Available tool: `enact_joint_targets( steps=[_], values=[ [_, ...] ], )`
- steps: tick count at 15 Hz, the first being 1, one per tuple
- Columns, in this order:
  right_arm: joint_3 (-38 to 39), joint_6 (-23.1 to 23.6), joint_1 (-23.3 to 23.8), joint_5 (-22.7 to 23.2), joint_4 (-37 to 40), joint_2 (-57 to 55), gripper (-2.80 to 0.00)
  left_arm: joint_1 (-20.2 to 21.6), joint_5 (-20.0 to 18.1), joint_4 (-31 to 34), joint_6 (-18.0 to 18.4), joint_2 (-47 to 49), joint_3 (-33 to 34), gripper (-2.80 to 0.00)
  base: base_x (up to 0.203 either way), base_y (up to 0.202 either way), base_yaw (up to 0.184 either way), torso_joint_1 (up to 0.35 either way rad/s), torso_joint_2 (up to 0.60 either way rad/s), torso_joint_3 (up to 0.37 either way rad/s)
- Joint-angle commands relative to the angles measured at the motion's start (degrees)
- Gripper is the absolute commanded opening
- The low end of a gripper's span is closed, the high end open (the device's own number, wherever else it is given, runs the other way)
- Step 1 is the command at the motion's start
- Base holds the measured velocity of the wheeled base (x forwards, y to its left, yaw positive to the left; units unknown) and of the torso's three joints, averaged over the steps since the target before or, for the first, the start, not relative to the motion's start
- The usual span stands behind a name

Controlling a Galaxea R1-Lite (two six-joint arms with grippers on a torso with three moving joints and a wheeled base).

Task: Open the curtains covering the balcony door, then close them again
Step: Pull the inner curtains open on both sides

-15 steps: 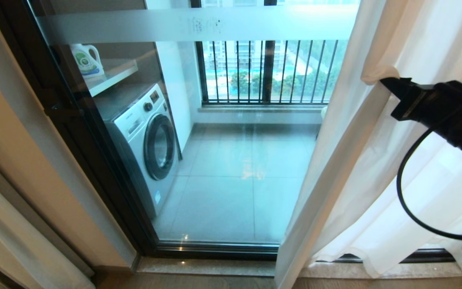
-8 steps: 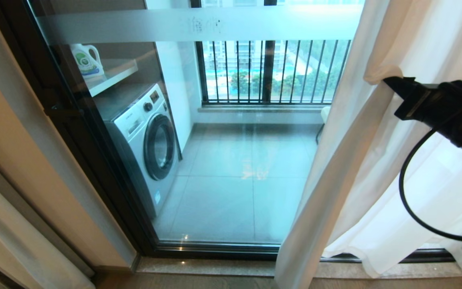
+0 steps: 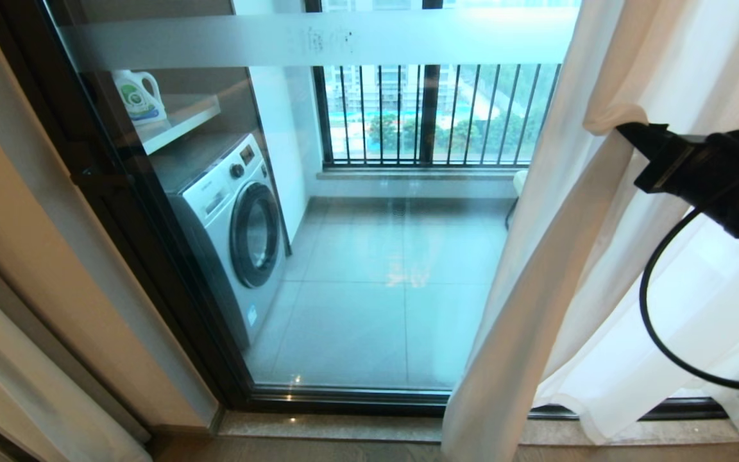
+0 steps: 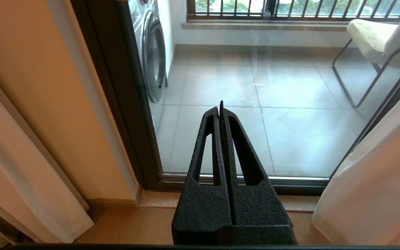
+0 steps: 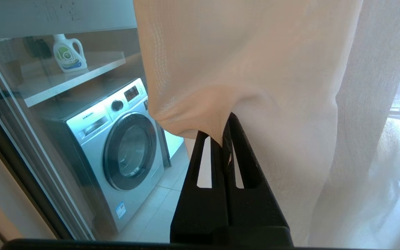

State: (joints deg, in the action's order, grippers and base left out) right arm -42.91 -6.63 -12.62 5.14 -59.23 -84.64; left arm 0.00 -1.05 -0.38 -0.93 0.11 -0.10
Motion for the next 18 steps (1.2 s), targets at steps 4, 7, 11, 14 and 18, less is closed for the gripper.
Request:
enact_joint_targets(
  steps=[4, 7, 11, 14, 18],
  values=[
    [0.11, -0.14, 0.05, 0.04, -1.41, -0.01, -2.8, 0.0, 0.08, -0.06, -0.13, -0.02, 0.01, -2.8, 0.0, 0.0, 0.0, 0.0, 0.0, 0.0],
    [0.9, -0.14, 0.14, 0.04, -1.5, -0.09, -2.8, 0.0, 0.08, -0.06, -0.48, -0.02, 0.01, -2.8, -0.001, -0.063, 0.002, 0.0, 0.0, 0.0],
    [1.14, -0.14, 0.14, 0.04, -1.59, -0.09, -2.8, 0.0, 0.08, -0.06, -0.57, -0.02, 0.01, -2.8, 0.0, -0.185, 0.003, 0.003, 0.0, 0.002],
    [1.07, -0.14, 0.14, 0.04, -1.59, -0.26, -2.8, 0.0, 0.08, -0.06, -0.57, -0.02, 0.01, -2.8, 0.0, -0.187, 0.002, 0.001, 0.0, 0.002],
    [1.16, -0.05, 0.14, 0.04, -1.59, -0.51, -2.8, -0.01, 0.08, -0.06, -0.57, -0.02, 0.01, -2.8, 0.0, -0.19, 0.004, 0.001, 0.0, 0.001]
  ],
)
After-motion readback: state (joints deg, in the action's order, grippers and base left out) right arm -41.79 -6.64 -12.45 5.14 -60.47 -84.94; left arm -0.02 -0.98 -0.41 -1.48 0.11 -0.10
